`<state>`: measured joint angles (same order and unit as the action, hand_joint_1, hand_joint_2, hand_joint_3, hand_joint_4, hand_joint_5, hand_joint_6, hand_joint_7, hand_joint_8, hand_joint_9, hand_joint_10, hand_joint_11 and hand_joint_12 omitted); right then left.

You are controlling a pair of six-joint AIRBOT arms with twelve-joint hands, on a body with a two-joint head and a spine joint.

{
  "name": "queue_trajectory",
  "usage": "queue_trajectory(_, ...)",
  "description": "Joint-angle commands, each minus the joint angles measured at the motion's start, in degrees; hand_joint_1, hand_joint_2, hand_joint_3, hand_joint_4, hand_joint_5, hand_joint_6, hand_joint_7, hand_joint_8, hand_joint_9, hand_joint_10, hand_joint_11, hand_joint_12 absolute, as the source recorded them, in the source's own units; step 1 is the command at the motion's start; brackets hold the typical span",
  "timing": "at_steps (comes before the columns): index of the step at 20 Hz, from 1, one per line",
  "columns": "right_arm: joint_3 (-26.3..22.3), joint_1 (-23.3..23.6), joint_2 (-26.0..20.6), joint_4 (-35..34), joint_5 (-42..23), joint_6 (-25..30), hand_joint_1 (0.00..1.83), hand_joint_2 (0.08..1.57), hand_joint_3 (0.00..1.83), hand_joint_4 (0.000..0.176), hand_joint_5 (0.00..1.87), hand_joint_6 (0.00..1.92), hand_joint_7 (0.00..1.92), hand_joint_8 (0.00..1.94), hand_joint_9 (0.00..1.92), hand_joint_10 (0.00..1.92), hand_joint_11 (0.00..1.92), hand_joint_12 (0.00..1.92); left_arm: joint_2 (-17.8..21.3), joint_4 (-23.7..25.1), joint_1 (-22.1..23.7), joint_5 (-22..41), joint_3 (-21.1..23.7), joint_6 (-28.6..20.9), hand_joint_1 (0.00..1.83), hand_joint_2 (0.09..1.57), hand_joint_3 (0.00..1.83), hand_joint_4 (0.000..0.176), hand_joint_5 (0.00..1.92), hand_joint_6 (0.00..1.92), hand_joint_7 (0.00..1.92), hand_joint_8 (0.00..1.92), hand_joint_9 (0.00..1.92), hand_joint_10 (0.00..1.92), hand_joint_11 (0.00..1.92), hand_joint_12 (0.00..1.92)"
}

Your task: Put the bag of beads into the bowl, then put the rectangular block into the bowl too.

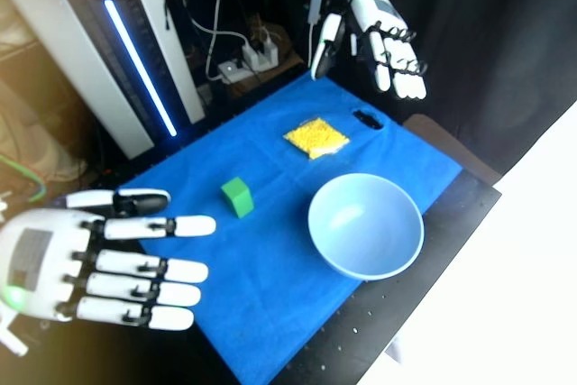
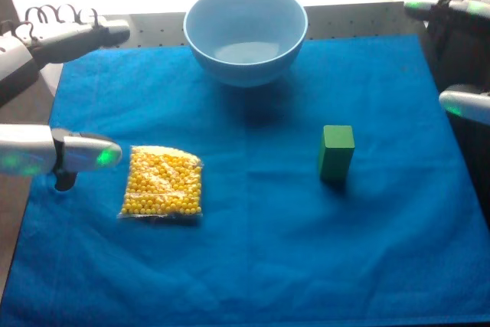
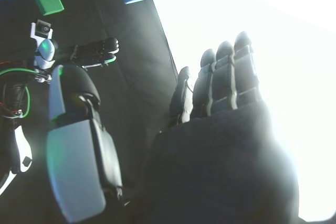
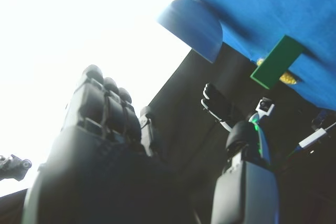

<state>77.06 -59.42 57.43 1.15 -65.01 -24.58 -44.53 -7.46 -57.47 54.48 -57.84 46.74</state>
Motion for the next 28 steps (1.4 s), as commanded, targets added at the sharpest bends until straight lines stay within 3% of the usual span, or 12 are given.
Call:
queue_trajectory(1,0.3,0.6,0.0,-1.8,-6.1,0.2,0.72,1.23,0.01,0.165,0.24,0.0,0.17,0.0,0.1,0.0,0.01,0.15,-0.2,-0.2,0.8,5.8,-0.3,-0.2,0.73,0.96,0.0,0.084,0.26,0.0,0.15,0.0,0.09,0.01,0.0,0.3)
queue_trajectory(3,0.5,0.7,0.2,-1.7,-5.9,0.2,0.76,1.22,0.0,0.161,0.26,0.0,0.18,0.0,0.1,0.0,0.0,0.14,-0.7,2.0,1.9,2.9,-0.6,-0.2,0.78,0.95,0.0,0.076,0.26,0.0,0.16,0.0,0.11,0.0,0.0,0.35)
queue_trajectory(5,0.6,0.7,0.2,-1.7,-5.8,0.2,0.72,1.22,0.0,0.169,0.26,0.0,0.19,0.0,0.11,0.0,0.02,0.14,-2.1,5.9,4.9,-3.0,-1.6,-0.2,0.79,0.91,0.0,0.097,0.28,0.0,0.17,0.0,0.14,0.0,0.0,0.5)
queue_trajectory(6,0.6,0.7,0.2,-1.6,-5.8,0.2,0.73,1.22,0.0,0.173,0.26,0.0,0.2,0.01,0.11,0.0,0.02,0.14,-2.6,7.4,6.1,-5.5,-2.0,-0.2,0.82,0.91,0.0,0.096,0.29,0.0,0.2,0.0,0.14,0.0,0.0,0.25)
queue_trajectory(7,0.7,0.7,0.2,-1.5,-5.8,0.2,0.71,1.22,0.0,0.175,0.25,0.0,0.19,0.0,0.11,0.0,0.02,0.14,-3.3,9.6,7.7,-8.4,-2.4,-0.2,0.88,0.9,0.0,0.07,0.32,0.0,0.25,0.01,0.16,0.01,0.0,0.17)
queue_trajectory(8,0.7,0.7,0.2,-1.4,-5.7,0.2,0.74,1.22,0.0,0.176,0.26,0.0,0.2,0.0,0.12,0.0,0.03,0.14,-3.8,11.7,9.2,-11.2,-2.8,-0.2,0.91,0.89,0.0,0.005,0.38,0.0,0.31,0.0,0.25,0.01,0.0,0.45)
queue_trajectory(12,0.8,0.7,0.3,-1.2,-5.6,0.2,0.8,1.22,0.0,0.16,0.28,0.01,0.2,0.0,0.13,0.0,0.06,0.15,-5.4,17.8,12.6,-18.9,-3.7,-0.2,0.92,0.85,0.0,0.0,0.41,0.0,0.4,0.0,0.38,0.02,0.0,0.93)
queue_trajectory(15,0.8,0.7,0.4,-1.0,-5.2,0.2,0.77,1.23,0.0,0.162,0.28,0.0,0.2,0.0,0.12,0.0,0.04,0.13,-7.3,20.1,13.2,-22.9,-4.5,-0.1,0.85,0.85,0.0,0.078,0.37,0.0,0.42,0.0,0.45,0.02,0.0,1.1)
queue_trajectory(20,0.8,0.7,0.4,-0.7,-5.1,0.2,0.82,1.22,0.0,0.157,0.3,0.01,0.22,0.01,0.14,0.0,0.05,0.14,-9.9,21.2,15.6,-30.3,-4.8,6.9,0.87,0.87,0.0,0.068,0.38,0.01,0.46,0.01,0.47,0.01,0.0,0.74)
queue_trajectory(23,0.8,0.7,0.4,-0.4,-5.0,0.2,0.81,1.23,0.0,0.132,0.3,0.01,0.23,0.0,0.14,0.0,0.04,0.13,-11.0,19.9,16.9,-33.0,-4.7,12.1,0.92,0.91,0.0,0.091,0.46,0.01,0.6,0.02,0.6,0.03,0.0,0.84)
queue_trajectory(27,0.8,0.6,0.4,-0.3,-4.9,0.2,0.79,1.22,0.0,0.152,0.32,0.01,0.23,0.0,0.14,0.0,0.05,0.14,-11.3,17.1,17.1,-33.2,-5.1,14.7,1.12,1.0,0.0,0.0,0.81,0.02,0.83,0.03,0.75,0.04,0.0,0.95)
queue_trajectory(28,0.8,0.6,0.4,-0.3,-4.9,0.2,0.79,1.22,0.0,0.136,0.32,0.0,0.23,0.0,0.15,0.0,0.06,0.14,-11.3,16.5,17.1,-32.8,-5.2,14.7,1.19,1.1,0.01,0.008,0.93,0.74,0.9,0.94,0.84,0.08,0.0,1.17)
